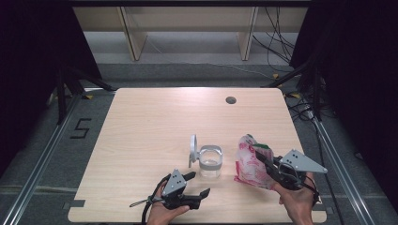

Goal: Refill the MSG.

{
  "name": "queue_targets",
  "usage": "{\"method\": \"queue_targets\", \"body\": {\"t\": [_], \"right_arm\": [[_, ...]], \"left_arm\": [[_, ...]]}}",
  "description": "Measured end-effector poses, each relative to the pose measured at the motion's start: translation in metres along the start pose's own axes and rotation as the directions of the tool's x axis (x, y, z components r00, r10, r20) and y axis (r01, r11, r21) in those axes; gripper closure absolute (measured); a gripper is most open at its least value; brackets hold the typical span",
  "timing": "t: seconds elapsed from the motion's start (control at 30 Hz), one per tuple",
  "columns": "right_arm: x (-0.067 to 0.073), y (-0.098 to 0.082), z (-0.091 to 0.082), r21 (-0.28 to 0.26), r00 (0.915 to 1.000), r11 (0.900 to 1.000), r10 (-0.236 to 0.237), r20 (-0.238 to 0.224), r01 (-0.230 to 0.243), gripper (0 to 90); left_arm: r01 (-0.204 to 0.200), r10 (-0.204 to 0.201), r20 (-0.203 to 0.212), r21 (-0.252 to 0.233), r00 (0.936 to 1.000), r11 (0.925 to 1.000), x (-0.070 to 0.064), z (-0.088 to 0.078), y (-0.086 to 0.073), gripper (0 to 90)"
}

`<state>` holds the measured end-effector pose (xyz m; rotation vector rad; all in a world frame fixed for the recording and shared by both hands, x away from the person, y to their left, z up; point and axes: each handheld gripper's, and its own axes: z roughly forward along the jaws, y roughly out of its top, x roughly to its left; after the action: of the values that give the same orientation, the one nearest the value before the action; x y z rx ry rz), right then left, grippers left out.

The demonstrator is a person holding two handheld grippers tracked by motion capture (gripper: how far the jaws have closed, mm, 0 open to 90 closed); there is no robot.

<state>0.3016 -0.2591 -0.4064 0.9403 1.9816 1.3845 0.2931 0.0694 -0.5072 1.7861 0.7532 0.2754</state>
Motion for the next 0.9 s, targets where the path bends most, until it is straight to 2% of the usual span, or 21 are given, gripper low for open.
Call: {"method": "queue_targets", "body": {"t": [0.03, 0.07, 0.13, 0.17, 0.23, 0.27, 0.3, 0.33, 0.43, 0.47, 0.5, 0.53, 0.57, 0.6, 0.63, 0.67, 0.73, 0.77, 0.8, 0.83, 0.9], "right_arm": [[0.0, 0.001, -0.001, 0.003, 1.0, 1.0, -0.008, -0.006, 0.008, 90.0], [0.0, 0.002, -0.001, 0.0, 1.0, 1.0, -0.002, -0.007, 0.002, 90.0], [0.0, 0.003, -0.002, -0.003, 0.9999, 1.0, -0.009, -0.005, 0.009, 90.0], [0.003, 0.004, -0.003, 0.002, 1.0, 1.0, 0.007, 0.004, -0.007, 90.0], [0.002, 0.006, -0.002, 0.003, 0.9996, 1.0, -0.025, -0.009, 0.025, 90.0], [0.003, 0.008, -0.003, 0.003, 0.9997, 1.0, -0.016, -0.019, 0.016, 90.0], [0.003, 0.009, -0.003, -0.008, 0.9997, 1.0, -0.024, -0.01, 0.024, 90.0], [0.004, 0.011, -0.006, 0.007, 0.9999, 1.0, -0.003, -0.015, 0.003, 90.0], [0.004, 0.015, -0.008, -0.017, 0.9998, 1.0, -0.014, -0.016, 0.014, 90.0], [0.003, 0.016, -0.009, -0.02, 0.9993, 0.999, -0.032, -0.02, 0.032, 90.0], [0.004, 0.018, -0.012, -0.005, 0.9993, 1.0, -0.022, -0.032, 0.022, 90.0], [0.005, 0.019, -0.013, -0.007, 0.9993, 1.0, -0.014, -0.033, 0.014, 90.0], [0.005, 0.02, -0.013, -0.018, 0.9993, 0.999, -0.03, -0.024, 0.029, 90.0], [0.007, 0.022, -0.015, -0.015, 0.9994, 1.0, -0.017, -0.029, 0.017, 90.0], [0.004, 0.024, -0.015, -0.035, 0.998, 0.998, -0.058, -0.027, 0.057, 90.0], [0.007, 0.025, -0.018, -0.011, 0.9991, 0.999, -0.034, -0.025, 0.034, 90.0], [0.007, 0.029, -0.019, -0.032, 0.9982, 0.998, -0.05, -0.034, 0.049, 90.0], [0.009, 0.031, -0.02, -0.018, 0.9989, 0.999, -0.028, -0.038, 0.028, 90.0], [0.007, 0.033, -0.021, -0.039, 0.9975, 0.997, -0.064, -0.032, 0.062, 90.0], [0.009, 0.034, -0.023, -0.022, 0.9977, 0.998, -0.052, -0.042, 0.051, 90.0], [0.01, 0.037, -0.025, -0.052, 0.9961, 0.995, -0.081, -0.035, 0.079, 90.0]], "left_arm": [[-0.029, 0.029, 0.008, 0.001, 0.9995, 0.9996, 0.001, 0.0, 0.001, 22.1], [-0.03, 0.03, 0.017, -0.007, 0.9994, 0.9995, 0.001, 0.001, 0.0, 22.1], [-0.021, 0.021, 0.022, -0.006, 0.9995, 0.9998, -0.001, 0.002, 0.0, 22.1], [-0.002, 0.002, 0.021, -0.005, 0.9998, 1.0, -0.003, 0.003, -0.001, 22.1], [-0.012, 0.012, 0.022, 0.006, 0.9997, 0.9999, -0.005, 0.004, -0.001, 22.1], [-0.02, 0.02, 0.036, -0.003, 0.9992, 0.9998, -0.005, 0.006, -0.002, 22.1], [-0.006, 0.006, 0.029, -0.001, 0.9995, 1.0, -0.007, 0.007, -0.002, 22.1], [-0.007, 0.007, 0.03, -0.001, 0.9995, 1.0, -0.008, 0.008, -0.003, 22.3], [-0.026, 0.025, 0.036, 0.019, 0.999, 0.9995, -0.014, 0.013, -0.004, 22.3], [-0.029, 0.029, 0.043, 0.018, 0.9986, 0.9994, -0.018, 0.017, -0.003, 22.3], [-0.036, 0.035, 0.054, 0.025, 0.9979, 0.999, -0.02, 0.019, -0.003, 22.3], [-0.046, 0.044, 0.058, 0.024, 0.9973, 0.9987, -0.024, 0.021, -0.003, 22.4], [-0.051, 0.05, 0.065, 0.022, 0.9966, 0.9984, -0.026, 0.024, -0.003, 22.4], [-0.05, 0.049, 0.075, 0.014, 0.996, 0.9986, -0.03, 0.028, -0.003, 22.5], [-0.058, 0.056, 0.077, 0.018, 0.9955, 0.9982, -0.031, 0.03, -0.003, 23.1], [-0.061, 0.059, 0.072, 0.021, 0.9956, 0.9979, -0.035, 0.034, -0.002, 24.4], [-0.078, 0.077, 0.063, 0.02, 0.995, 0.9967, -0.042, 0.044, -0.003, 24.7], [-0.072, 0.071, 0.065, 0.016, 0.9953, 0.9973, -0.045, 0.048, -0.003, 24.8], [-0.077, 0.074, 0.067, 0.037, 0.995, 0.9964, -0.046, 0.051, -0.002, 24.8], [-0.076, 0.074, 0.056, 0.028, 0.9957, 0.9967, -0.048, 0.053, -0.002, 24.9], [-0.074, 0.073, 0.049, 0.025, 0.9962, 0.997, -0.05, 0.058, 0.001, 26.2]]}}
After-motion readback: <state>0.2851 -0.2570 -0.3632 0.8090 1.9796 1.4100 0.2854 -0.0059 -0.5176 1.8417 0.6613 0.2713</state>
